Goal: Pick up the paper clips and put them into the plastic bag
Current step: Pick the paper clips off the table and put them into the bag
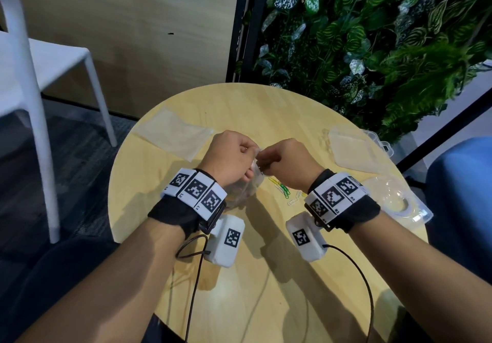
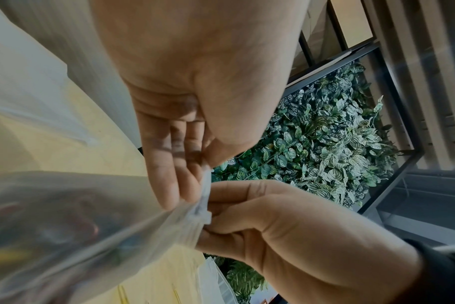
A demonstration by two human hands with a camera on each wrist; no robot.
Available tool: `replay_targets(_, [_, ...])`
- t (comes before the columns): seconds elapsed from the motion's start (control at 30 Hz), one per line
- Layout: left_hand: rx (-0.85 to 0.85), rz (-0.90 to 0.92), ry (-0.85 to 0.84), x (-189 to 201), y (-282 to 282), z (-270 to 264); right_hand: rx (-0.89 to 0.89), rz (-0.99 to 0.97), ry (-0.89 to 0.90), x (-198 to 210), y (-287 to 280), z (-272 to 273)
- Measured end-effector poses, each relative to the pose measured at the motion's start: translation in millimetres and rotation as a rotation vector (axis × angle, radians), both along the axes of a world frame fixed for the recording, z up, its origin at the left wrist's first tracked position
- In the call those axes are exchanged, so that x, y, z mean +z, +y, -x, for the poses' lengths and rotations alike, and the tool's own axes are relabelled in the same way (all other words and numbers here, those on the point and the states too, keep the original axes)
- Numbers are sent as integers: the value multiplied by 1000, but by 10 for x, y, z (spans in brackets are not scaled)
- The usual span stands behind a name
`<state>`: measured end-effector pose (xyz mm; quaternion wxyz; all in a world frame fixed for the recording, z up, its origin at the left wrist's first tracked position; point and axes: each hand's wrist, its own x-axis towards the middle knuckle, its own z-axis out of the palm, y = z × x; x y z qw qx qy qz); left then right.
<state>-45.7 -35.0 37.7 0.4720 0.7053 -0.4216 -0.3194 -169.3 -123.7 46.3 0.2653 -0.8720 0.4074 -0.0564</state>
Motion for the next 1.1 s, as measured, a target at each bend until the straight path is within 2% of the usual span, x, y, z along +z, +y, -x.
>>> replay_targets(0.13, [19, -14, -24, -15, 14, -15, 49, 172, -32, 8, 109, 2])
replay_targets(0.2, [25, -21, -37, -15, 21, -22, 131, 180, 1, 40, 162, 1])
replay_targets(0.27, [41, -20, -59, -7, 27, -51, 179, 130, -51, 105, 170, 19])
replay_targets(0.37, [77, -16, -87, -3, 31, -126, 12, -47, -303, 192, -10, 126])
replay_targets(0.4, [92, -12, -91, -3, 33, -154, -59, -53, -336, 156, -138, 180])
replay_targets(0.43, [106, -10, -99, -6, 36, -182, -120, -18, -302, 86, -284, 238])
replay_targets(0.5, [126, -14, -117, -6, 36, -223, -188, 90, -2, -99, -541, 376])
replay_targets(0.57, [130, -14, -131, 5, 35, -254, -278, 73, 264, -312, -697, 493])
replay_targets(0.67, [135, -23, -146, 31, 41, -290, -316, -24, 353, -552, -742, 514])
replay_targets(0.77, [130, -32, -150, 44, 49, -291, -217, -43, 410, -627, -654, 317])
replay_targets(0.87, [121, -33, -153, 43, 53, -280, 48, 105, 384, -702, -438, 53])
replay_targets(0.93, [120, -35, -154, 45, 64, -284, 188, 114, 359, -861, -343, -81])
replay_targets(1.0, [117, -32, -154, 48, 77, -299, 282, 133, 468, -890, -267, -82])
replay_targets(1.1, [110, -36, -163, 53, 95, -316, 350, 296, 582, -866, -223, 77])
